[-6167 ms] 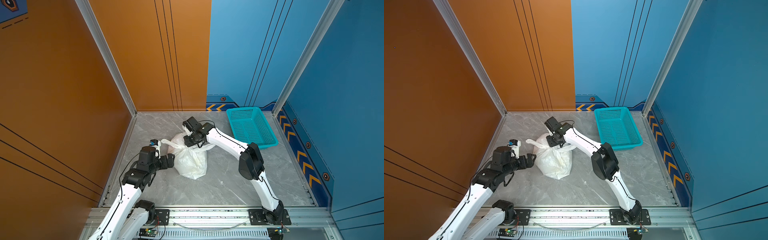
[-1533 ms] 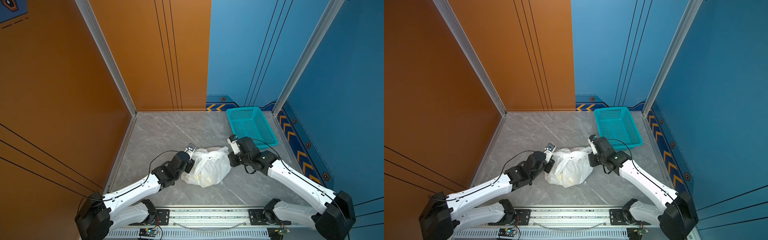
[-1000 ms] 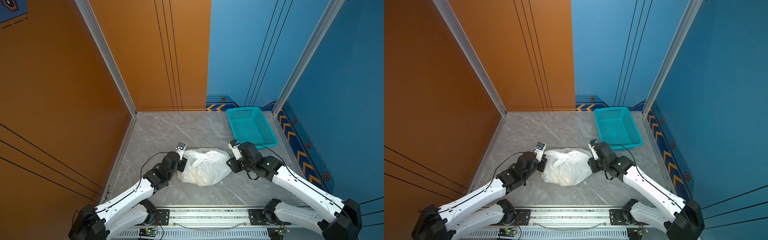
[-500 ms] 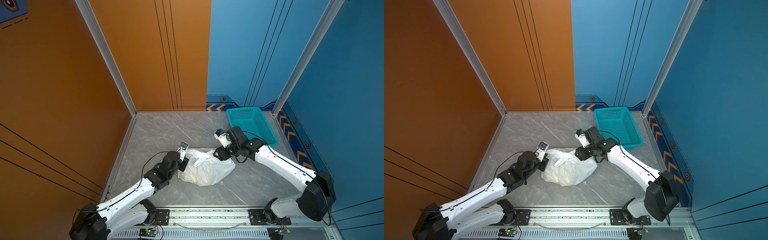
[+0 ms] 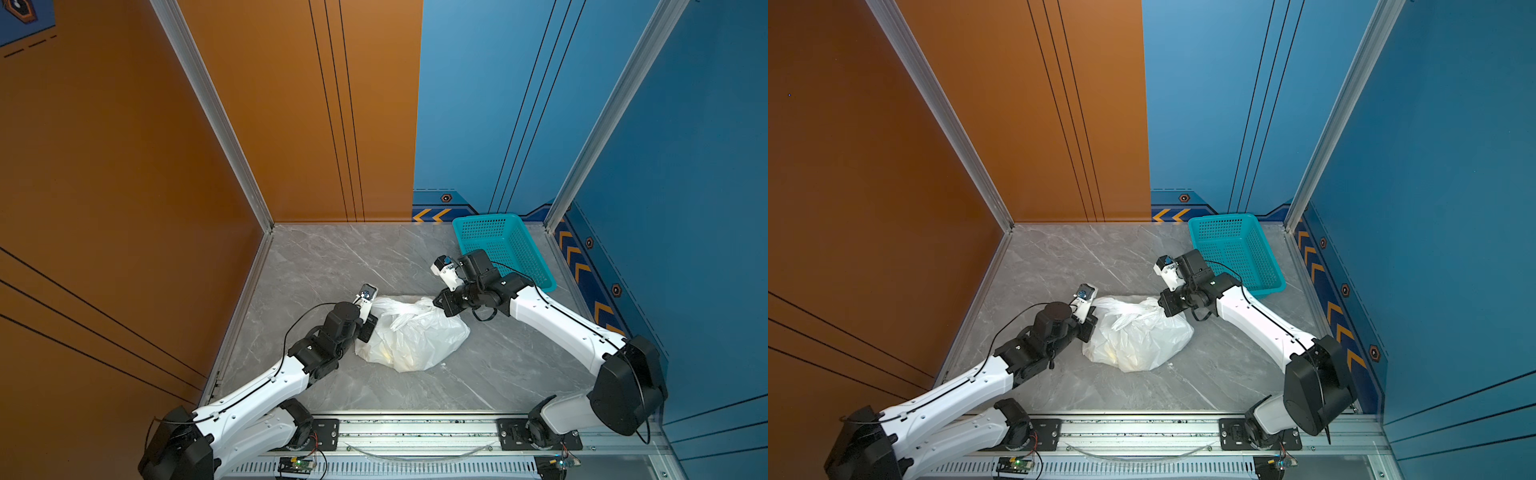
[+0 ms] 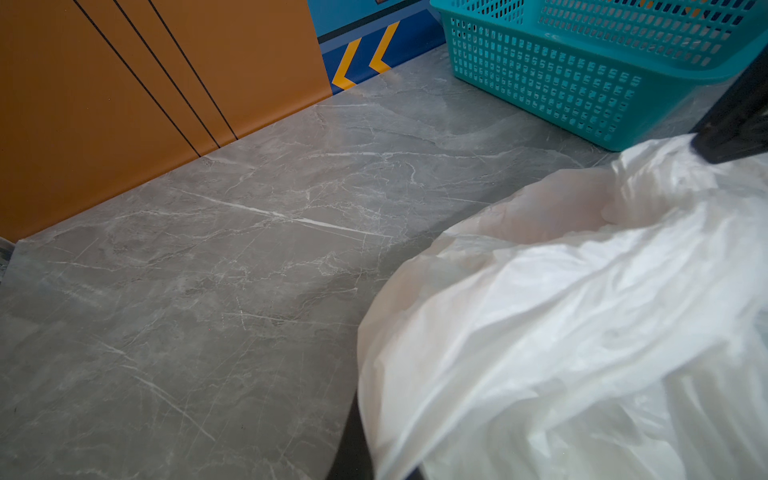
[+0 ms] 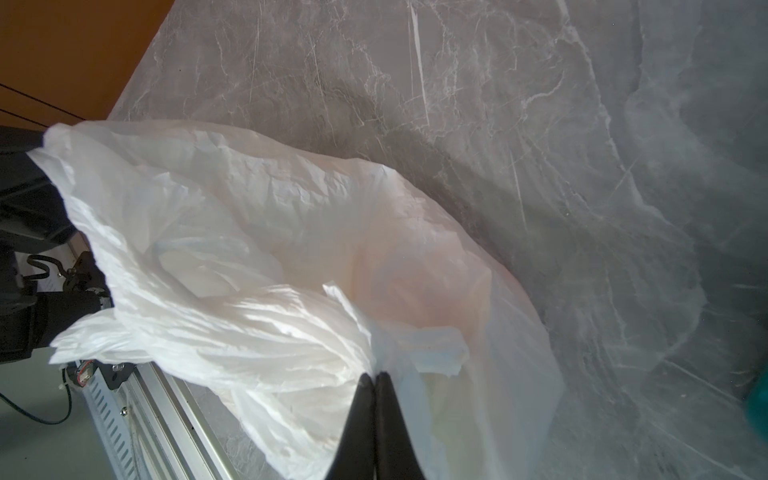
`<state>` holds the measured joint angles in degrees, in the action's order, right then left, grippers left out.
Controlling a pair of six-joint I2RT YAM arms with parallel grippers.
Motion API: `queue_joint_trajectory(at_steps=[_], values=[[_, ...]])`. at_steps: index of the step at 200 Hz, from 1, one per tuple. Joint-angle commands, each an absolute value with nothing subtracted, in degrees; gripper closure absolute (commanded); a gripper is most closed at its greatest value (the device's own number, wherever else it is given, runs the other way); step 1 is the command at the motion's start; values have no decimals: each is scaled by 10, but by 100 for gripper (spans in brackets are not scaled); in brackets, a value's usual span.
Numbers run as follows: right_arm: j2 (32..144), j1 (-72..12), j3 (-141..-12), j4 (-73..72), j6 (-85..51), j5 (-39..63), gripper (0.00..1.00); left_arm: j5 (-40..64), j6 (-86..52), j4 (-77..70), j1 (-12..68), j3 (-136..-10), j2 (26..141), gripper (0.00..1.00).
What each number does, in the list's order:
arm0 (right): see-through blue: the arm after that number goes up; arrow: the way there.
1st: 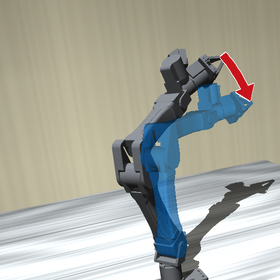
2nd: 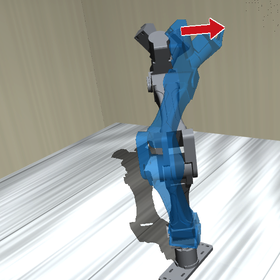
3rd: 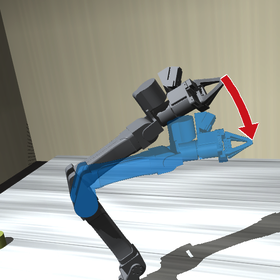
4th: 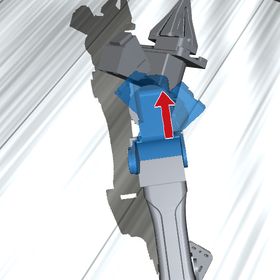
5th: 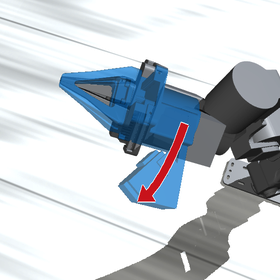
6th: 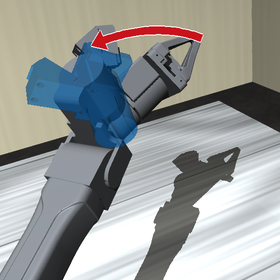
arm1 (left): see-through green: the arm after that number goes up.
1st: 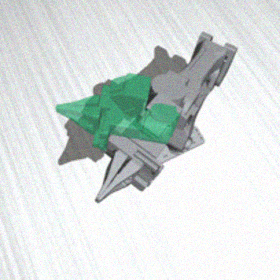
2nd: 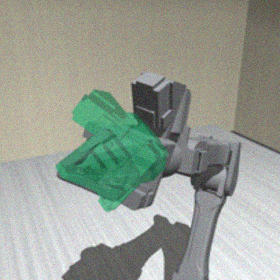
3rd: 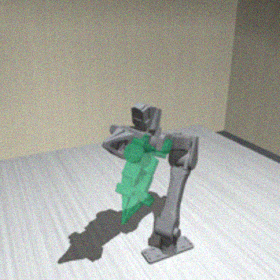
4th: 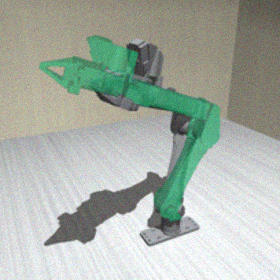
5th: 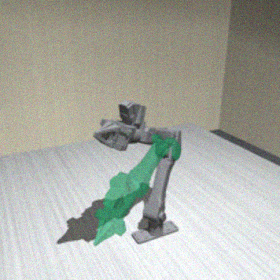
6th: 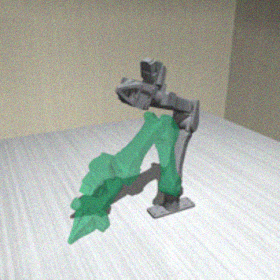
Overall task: Untie the knot of the plastic bag and take out the fruit
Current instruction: Untie the plastic bag at the center of the table.
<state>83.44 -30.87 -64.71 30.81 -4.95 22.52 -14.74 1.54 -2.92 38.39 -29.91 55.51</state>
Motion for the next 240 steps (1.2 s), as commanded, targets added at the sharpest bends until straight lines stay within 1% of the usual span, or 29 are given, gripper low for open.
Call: queue_joint_trajectory(at_steps=[1,54,73,94,98,102,112,116,123,132,141,145,147,152,167,176,214,240], values=[[796,-292,-620,303,-61,229,100,-155,11,-41,376,-298,546,100],[705,-248,-542,309,-97,199,100,-189,-22,-7,362,-300,536,100],[671,-245,-513,316,-110,188,100,-205,-50,24,355,-302,533,100],[654,-254,-493,315,-120,193,100,-197,-74,46,352,-298,526,100],[654,-259,-493,315,-120,192,100,-194,-77,51,352,-299,525,93],[653,-264,-493,315,-120,190,100,-190,-80,55,352,-300,522,83],[651,-275,-495,315,-121,180,100,-185,-85,71,352,-306,515,54],[650,-279,-495,315,-122,175,100,-185,-86,79,352,-310,512,45],[649,-284,-497,315,-124,170,100,-184,-87,92,353,-319,505,32],[648,-288,-499,315,-127,163,100,-181,-83,113,353,-333,495,22],[646,-290,-499,314,-128,160,100,-176,-72,137,356,-349,487,15],[646,-290,-499,313,-128,159,100,-173,-65,144,357,-357,484,15],[645,-290,-499,313,-128,159,100,-172,-61,148,358,-361,484,11],[645,-292,-500,311,-129,157,100,-167,-53,157,360,-372,483,6],[644,-296,-502,310,-130,155,100,-154,-18,185,374,-408,487,0],[646,-298,-504,310,-129,153,100,-149,4,201,385,-428,496,2],[657,-303,-516,310,-123,149,100,-88,93,238,432,-490,550,2],[661,-304,-522,310,-119,149,100,-46,132,239,437,-510,601,2]])
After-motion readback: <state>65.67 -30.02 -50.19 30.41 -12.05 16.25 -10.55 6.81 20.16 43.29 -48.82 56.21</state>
